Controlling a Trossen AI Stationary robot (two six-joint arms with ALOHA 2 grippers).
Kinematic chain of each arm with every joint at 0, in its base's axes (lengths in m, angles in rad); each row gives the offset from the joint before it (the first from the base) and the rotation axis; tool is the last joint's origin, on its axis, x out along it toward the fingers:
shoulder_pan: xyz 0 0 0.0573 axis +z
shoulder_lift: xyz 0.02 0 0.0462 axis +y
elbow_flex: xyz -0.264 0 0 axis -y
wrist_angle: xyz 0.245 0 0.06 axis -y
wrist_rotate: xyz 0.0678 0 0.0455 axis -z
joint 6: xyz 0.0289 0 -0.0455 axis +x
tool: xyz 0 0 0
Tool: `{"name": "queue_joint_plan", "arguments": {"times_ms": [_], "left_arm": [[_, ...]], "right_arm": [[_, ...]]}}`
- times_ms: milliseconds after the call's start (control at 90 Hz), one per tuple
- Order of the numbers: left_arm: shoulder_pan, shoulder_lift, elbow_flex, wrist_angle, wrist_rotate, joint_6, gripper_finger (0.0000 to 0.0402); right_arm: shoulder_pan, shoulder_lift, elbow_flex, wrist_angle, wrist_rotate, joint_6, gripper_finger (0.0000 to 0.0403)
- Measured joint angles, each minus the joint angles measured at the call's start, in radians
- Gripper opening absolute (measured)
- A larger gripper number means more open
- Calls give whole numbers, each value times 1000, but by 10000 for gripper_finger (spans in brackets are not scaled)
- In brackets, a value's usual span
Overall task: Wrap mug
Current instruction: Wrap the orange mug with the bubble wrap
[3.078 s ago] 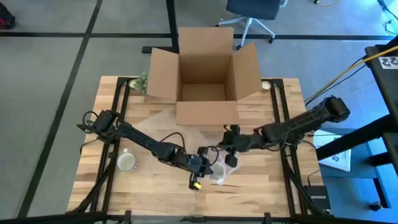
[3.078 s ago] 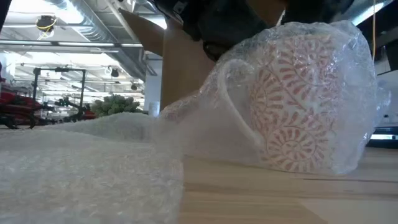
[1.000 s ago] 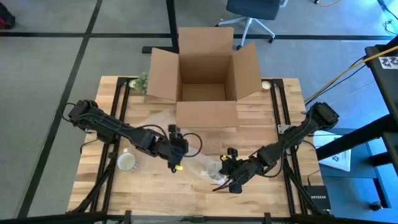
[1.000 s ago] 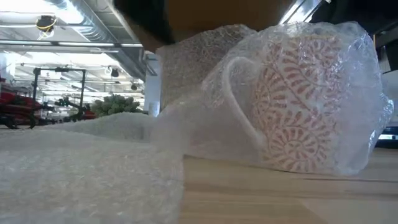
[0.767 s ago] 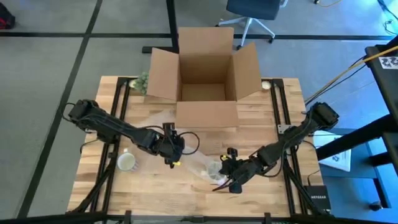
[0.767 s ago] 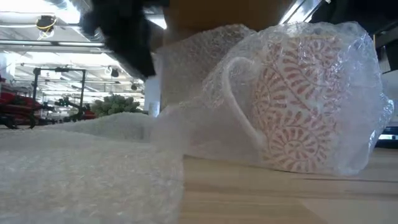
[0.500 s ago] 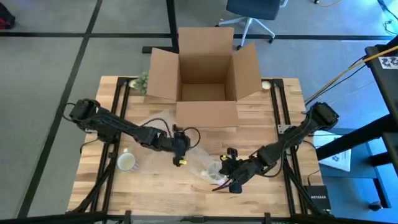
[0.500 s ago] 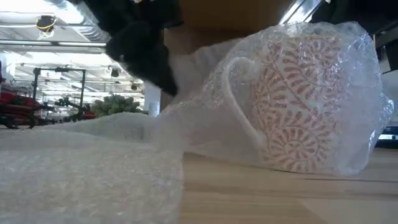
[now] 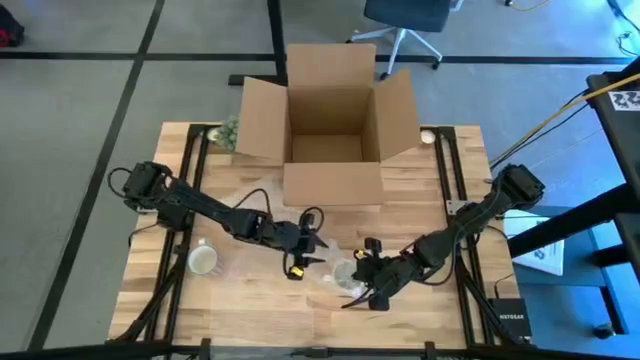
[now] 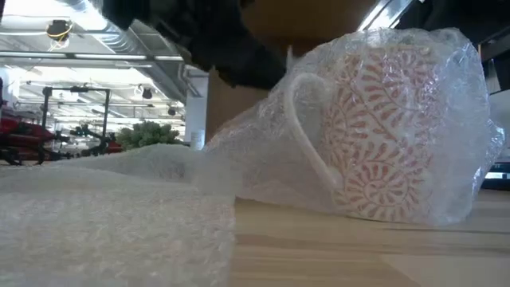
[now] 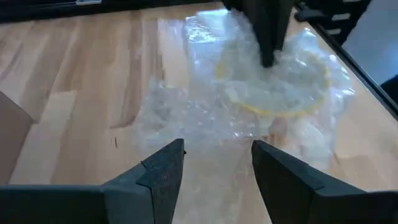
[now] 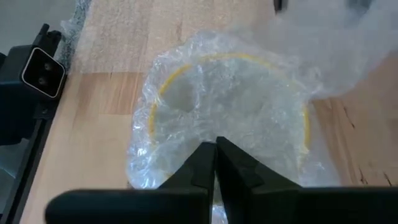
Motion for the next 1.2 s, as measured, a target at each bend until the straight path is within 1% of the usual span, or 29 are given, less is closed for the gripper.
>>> {"name": "queue_joint_plan", "arguments": {"times_ms": [122, 367, 456, 567, 700, 789, 1011, 1111, 1200], "left_arm": [[-18, 26, 23, 13, -1, -19, 175], [-63, 35, 84, 18, 0, -19, 175], [-71, 39, 92, 55, 0, -14, 175], [-71, 78, 95, 107, 11, -2, 175], [-78, 139, 151, 94, 22, -10, 175], [-85, 160, 218, 21, 1, 1, 173], [-90, 186, 401, -334, -36, -52, 155], [-90, 186, 469, -418, -75, -44, 147], [-83, 185, 486, -423, -77, -10, 138]], "right_arm": [[0, 0, 0, 0, 1, 0, 0], [0, 0, 0, 0, 14, 0, 0], [0, 0, 0, 0, 24, 0, 0], [0, 1, 0, -1, 26, 0, 0], [0, 1, 0, 0, 26, 0, 0], [0, 1, 0, 0, 26, 0, 0], [0, 1, 0, 0, 26, 0, 0], [0, 1, 0, 0, 25, 0, 0], [0, 1, 0, 0, 25, 0, 0]]}}
